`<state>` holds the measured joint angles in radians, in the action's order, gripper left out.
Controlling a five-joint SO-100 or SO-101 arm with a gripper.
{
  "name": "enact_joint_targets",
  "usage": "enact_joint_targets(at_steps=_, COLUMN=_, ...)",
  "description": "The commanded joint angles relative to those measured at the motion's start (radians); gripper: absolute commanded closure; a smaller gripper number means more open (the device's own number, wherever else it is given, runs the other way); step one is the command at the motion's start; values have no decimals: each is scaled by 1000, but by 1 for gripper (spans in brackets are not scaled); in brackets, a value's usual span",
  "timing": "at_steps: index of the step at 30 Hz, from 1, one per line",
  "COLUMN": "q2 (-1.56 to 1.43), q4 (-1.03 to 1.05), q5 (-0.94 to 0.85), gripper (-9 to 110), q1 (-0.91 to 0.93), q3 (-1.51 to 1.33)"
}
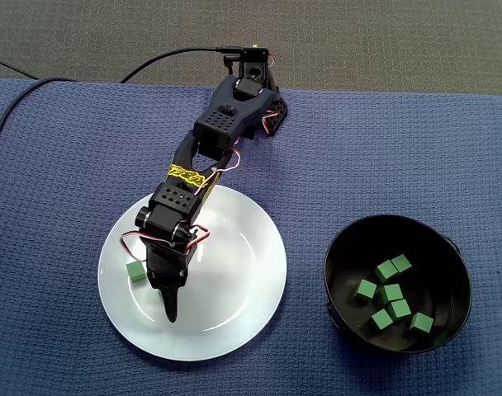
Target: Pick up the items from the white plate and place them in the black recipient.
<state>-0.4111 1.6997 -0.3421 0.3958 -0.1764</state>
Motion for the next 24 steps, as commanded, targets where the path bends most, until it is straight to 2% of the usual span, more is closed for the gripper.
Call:
enact_joint_targets(at_steps=1, q2=-15, q4=-29, q5=-18, gripper=72, q1=9, q3=57)
enact_joint_targets(at_steps=14, q2=-6, q4=-58, q5=-12, gripper=101, q1=23, q3=58)
enact_joint_targets(at_steps=20, q2=-69, q4=-66, q5=-5, gripper=102, q1=44, q3=26)
enact_joint_targets(at_steps=24, q2=-414, q4=-104, q5=11, gripper=102, q1=103, q3=-167)
